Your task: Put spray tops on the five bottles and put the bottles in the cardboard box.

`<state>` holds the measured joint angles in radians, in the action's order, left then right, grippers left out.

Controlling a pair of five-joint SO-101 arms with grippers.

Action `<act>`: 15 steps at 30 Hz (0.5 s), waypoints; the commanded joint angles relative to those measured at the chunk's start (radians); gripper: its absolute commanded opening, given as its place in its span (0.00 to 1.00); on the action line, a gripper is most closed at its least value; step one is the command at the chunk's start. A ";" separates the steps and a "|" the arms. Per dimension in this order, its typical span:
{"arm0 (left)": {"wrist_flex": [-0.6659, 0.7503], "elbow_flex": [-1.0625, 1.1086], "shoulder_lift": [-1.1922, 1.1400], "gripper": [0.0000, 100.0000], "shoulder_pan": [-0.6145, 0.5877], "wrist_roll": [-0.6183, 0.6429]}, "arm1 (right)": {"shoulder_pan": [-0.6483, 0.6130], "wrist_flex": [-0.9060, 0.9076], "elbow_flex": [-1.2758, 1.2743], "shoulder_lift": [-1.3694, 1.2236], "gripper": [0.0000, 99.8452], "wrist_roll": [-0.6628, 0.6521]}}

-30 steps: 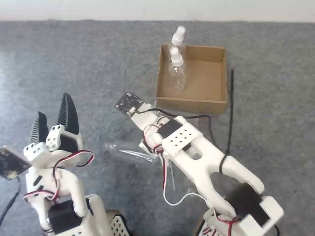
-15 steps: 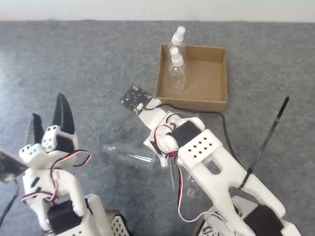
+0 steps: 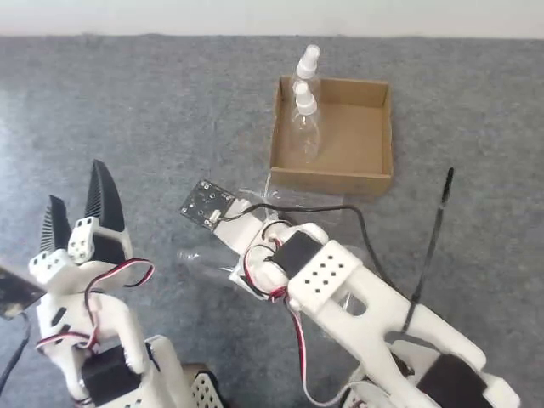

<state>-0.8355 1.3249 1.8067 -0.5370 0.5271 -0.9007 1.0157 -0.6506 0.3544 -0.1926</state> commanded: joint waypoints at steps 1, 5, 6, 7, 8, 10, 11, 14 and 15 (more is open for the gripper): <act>0.029 -0.059 0.003 0.27 -0.002 0.011 | -0.010 -0.082 0.017 -0.091 0.36 0.002; 0.029 -0.059 0.003 0.27 0.000 0.011 | -0.012 -0.153 0.020 -0.191 0.36 -0.002; 0.029 -0.059 0.003 0.27 0.000 0.011 | -0.012 -0.156 0.029 -0.209 0.36 -0.005; 0.029 -0.058 0.003 0.27 0.000 0.011 | -0.012 -0.154 0.040 -0.226 0.36 -0.018; 0.029 -0.058 0.003 0.27 0.000 0.011 | -0.012 -0.154 0.043 -0.240 0.36 -0.034; 0.029 -0.058 0.003 0.27 0.000 0.011 | -0.012 -0.154 0.051 -0.265 0.36 -0.051; 0.029 -0.058 0.003 0.27 0.000 0.011 | -0.012 -0.154 0.051 -0.275 0.36 -0.054; 0.029 -0.058 0.003 0.27 0.000 0.011 | -0.012 -0.154 0.051 -0.306 0.36 -0.074; 0.029 -0.058 0.003 0.27 0.000 0.011 | -0.012 -0.154 0.051 -0.312 0.36 -0.078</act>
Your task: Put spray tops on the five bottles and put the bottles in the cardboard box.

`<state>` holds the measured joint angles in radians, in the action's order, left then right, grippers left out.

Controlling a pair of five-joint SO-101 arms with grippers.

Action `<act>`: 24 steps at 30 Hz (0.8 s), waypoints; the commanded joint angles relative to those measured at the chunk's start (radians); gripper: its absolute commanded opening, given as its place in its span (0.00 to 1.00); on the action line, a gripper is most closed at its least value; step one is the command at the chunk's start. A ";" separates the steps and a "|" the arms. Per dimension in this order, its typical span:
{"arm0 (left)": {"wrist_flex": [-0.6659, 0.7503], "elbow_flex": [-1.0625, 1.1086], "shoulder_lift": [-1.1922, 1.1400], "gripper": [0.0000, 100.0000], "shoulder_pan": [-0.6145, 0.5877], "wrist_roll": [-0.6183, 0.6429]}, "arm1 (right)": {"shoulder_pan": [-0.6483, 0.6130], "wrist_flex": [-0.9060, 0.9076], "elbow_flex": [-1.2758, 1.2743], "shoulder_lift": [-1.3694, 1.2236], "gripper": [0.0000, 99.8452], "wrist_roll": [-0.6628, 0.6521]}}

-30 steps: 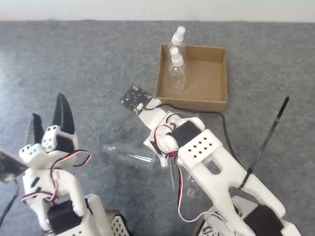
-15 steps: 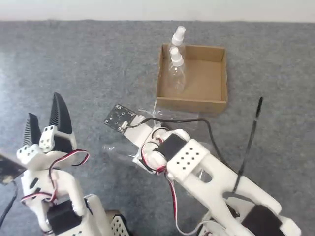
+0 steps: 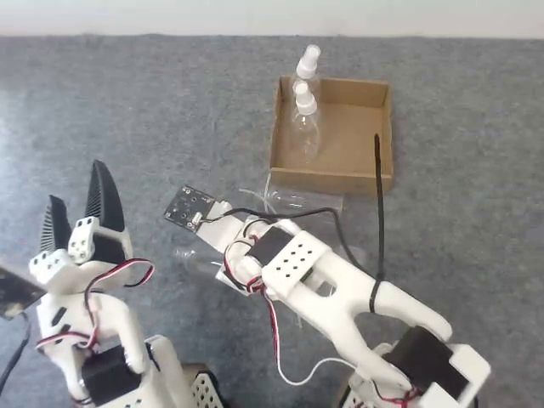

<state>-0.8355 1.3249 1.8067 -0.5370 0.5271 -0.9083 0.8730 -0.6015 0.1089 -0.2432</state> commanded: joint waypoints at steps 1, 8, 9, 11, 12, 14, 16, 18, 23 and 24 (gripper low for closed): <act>0.029 -0.058 0.003 0.27 0.000 0.011 | -0.004 -0.012 0.002 -0.071 0.36 -0.026; 0.029 -0.058 0.003 0.27 0.000 0.011 | -0.051 0.085 0.023 -0.073 0.36 -0.026; 0.031 -0.058 0.003 0.27 0.000 0.011 | -0.061 0.101 0.028 -0.073 0.36 -0.026; 0.031 -0.058 0.003 0.27 0.000 0.011 | -0.076 0.120 0.029 -0.076 0.36 -0.026; 0.031 -0.058 0.003 0.27 0.000 0.011 | -0.082 0.128 0.029 -0.081 0.36 -0.026; 0.031 -0.058 0.003 0.27 0.000 0.011 | -0.091 0.131 0.028 -0.082 0.36 -0.026; 0.031 -0.058 0.003 0.27 0.000 0.011 | -0.091 0.131 0.028 -0.082 0.36 -0.026; 0.031 -0.058 0.003 0.27 0.000 0.011 | -0.090 0.131 0.028 -0.082 0.36 -0.026; 0.031 -0.058 0.003 0.27 0.000 0.011 | -0.088 0.122 0.028 -0.082 0.24 -0.026; 0.031 -0.058 0.003 0.27 0.000 0.011 | -0.088 0.122 0.028 -0.081 0.20 -0.028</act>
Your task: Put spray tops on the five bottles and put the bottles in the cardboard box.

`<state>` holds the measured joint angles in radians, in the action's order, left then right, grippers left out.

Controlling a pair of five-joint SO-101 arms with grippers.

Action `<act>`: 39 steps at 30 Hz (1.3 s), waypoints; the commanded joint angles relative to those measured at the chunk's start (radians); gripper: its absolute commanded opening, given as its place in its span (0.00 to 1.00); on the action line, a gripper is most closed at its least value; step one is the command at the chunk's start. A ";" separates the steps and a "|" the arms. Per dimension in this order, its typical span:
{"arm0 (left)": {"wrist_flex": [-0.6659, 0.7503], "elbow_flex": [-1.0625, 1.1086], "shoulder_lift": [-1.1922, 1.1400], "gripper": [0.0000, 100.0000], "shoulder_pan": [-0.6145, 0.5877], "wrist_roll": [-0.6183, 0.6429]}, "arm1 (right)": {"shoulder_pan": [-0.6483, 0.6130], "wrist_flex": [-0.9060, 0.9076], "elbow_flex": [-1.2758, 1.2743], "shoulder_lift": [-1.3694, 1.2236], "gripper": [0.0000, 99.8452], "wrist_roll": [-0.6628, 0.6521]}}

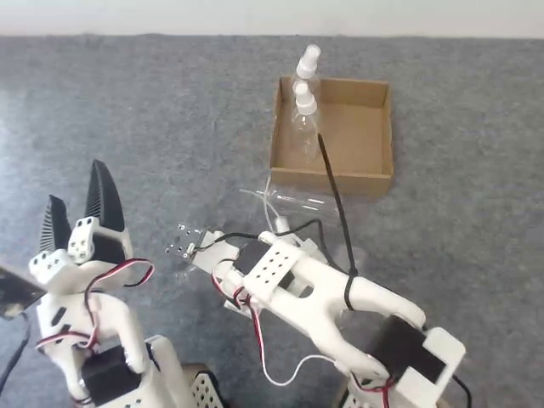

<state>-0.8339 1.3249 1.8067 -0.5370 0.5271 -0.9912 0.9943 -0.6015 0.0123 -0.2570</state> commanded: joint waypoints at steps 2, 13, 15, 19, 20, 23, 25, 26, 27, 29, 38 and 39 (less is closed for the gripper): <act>0.029 -0.058 0.003 0.27 0.000 0.011 | -0.005 0.001 0.028 0.024 0.15 -0.014; 0.029 -0.058 0.003 0.27 0.000 0.011 | 0.067 0.064 0.029 0.173 0.10 -0.014; 0.029 -0.058 0.003 0.27 0.000 0.011 | 0.070 0.093 0.026 0.226 0.10 -0.014; 0.031 -0.058 0.003 0.27 -0.003 0.011 | 0.071 0.120 0.023 0.294 0.10 -0.014; 0.031 -0.058 0.003 0.27 -0.003 0.011 | 0.071 0.122 0.023 0.305 0.10 -0.014; 0.031 -0.062 0.003 0.27 -0.005 0.006 | 0.071 0.122 0.023 0.321 0.12 -0.014; 0.032 -0.065 0.003 0.27 -0.005 0.005 | 0.070 0.124 0.021 0.318 0.18 -0.012; 0.032 -0.067 0.003 0.27 -0.005 0.005 | 0.070 0.124 0.021 0.317 0.21 -0.012; 0.032 -0.071 0.003 0.27 -0.005 0.003 | 0.070 0.125 0.021 0.317 0.24 -0.011; 0.031 -0.084 0.003 0.27 -0.005 -0.005 | 0.068 0.143 0.021 0.318 0.27 -0.011; 0.009 0.001 0.003 0.27 -0.232 -0.189 | 0.045 0.153 0.023 0.328 0.36 -0.008; 0.009 0.022 0.003 0.27 -0.279 -0.189 | 0.036 0.153 0.023 0.328 0.37 -0.006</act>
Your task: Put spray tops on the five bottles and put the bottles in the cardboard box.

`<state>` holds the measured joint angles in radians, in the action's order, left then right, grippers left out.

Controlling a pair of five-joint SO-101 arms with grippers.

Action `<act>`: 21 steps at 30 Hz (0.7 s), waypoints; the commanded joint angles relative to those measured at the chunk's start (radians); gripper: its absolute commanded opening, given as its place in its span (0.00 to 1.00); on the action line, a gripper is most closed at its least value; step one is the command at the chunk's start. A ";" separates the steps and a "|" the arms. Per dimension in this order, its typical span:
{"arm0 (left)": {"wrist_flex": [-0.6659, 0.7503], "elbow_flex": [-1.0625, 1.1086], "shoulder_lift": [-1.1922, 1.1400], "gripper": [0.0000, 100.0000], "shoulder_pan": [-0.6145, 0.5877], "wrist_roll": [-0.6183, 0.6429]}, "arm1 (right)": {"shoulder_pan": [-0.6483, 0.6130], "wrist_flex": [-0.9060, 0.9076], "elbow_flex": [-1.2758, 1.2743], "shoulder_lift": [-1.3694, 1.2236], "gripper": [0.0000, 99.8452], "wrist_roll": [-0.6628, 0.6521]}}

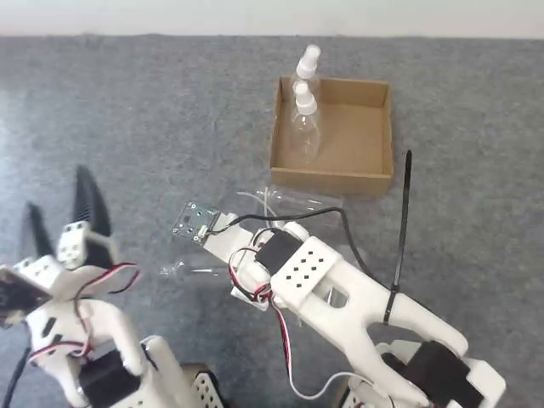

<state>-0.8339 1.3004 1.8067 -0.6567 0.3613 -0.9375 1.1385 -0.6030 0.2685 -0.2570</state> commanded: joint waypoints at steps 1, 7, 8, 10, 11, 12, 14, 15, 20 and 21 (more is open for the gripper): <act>0.009 0.065 0.003 0.27 -0.199 -0.023 | -0.028 0.008 0.025 0.071 0.37 -0.006; 0.009 0.185 0.003 0.27 -0.348 -0.006 | -0.085 0.008 0.025 0.061 0.37 -0.006; 0.011 0.209 0.003 0.27 -0.359 0.011 | -0.094 0.008 0.025 0.061 0.37 -0.006; 0.025 0.243 0.003 0.27 -0.376 0.023 | -0.108 0.004 0.025 0.061 0.37 -0.006; 0.040 0.252 0.003 0.27 -0.391 0.023 | -0.114 -0.001 0.025 0.061 0.37 -0.011; 0.052 0.262 0.003 0.27 -0.408 0.025 | -0.120 -0.002 0.029 0.061 0.37 -0.012; 0.072 0.283 0.003 0.27 -0.422 0.025 | -0.134 -0.004 0.037 0.061 0.37 -0.012; 0.081 0.291 0.003 0.27 -0.423 0.025 | -0.142 -0.001 0.054 0.059 0.37 -0.012; 0.087 0.297 0.003 0.27 -0.419 0.021 | -0.165 0.101 0.219 -0.007 0.36 -0.012; 0.087 0.298 0.003 0.27 -0.419 0.021 | -0.170 0.133 0.273 -0.038 0.36 -0.014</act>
<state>-0.7772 1.6088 1.8067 -1.0710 0.3721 -1.0879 1.1968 -0.4956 0.2547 -0.2570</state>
